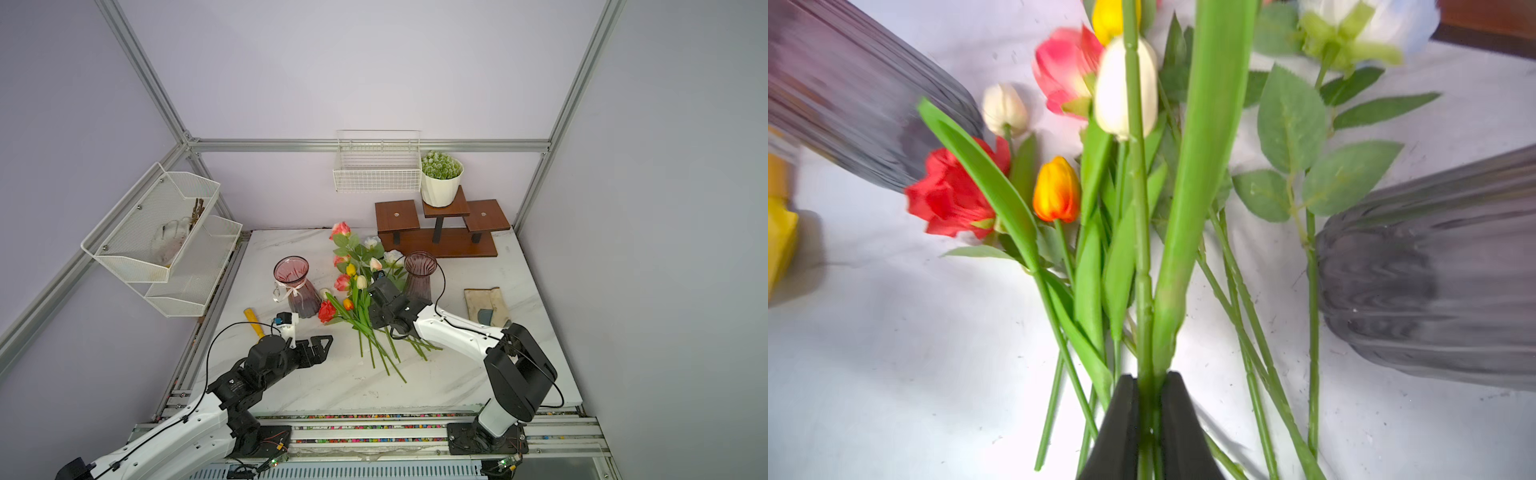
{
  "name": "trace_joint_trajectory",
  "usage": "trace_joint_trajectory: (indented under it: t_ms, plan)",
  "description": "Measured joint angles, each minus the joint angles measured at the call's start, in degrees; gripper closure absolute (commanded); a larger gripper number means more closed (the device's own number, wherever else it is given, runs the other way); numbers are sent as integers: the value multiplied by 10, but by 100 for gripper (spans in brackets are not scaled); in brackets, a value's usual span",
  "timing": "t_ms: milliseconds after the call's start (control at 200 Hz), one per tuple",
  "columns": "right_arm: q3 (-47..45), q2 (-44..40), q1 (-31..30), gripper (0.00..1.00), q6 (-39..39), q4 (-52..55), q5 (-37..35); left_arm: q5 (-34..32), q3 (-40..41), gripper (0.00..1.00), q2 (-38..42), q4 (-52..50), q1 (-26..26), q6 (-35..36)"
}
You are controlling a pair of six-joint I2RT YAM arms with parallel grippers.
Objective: Arrange the flowers in different vases according to their variety
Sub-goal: Adjust many flowers at the center of the board, then pick up the flower at the center of the board.
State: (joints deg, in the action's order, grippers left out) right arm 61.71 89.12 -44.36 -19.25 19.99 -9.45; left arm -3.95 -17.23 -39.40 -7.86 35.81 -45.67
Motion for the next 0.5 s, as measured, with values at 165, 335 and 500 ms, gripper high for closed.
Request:
trace_joint_trajectory:
  t_ms: [165, 335, 500]
  plan:
    - [-26, -30, 4, 71, 6, -22, 8, -5, 0, 0, -1, 0, 0, -2]
    - [-54, -30, 6, 56, 16, -28, 21, -6, -9, 0, -23, 1, 0, -2]
    - [-68, -42, 12, 56, 18, -24, 25, -3, -26, 0, -56, 9, -2, -2]
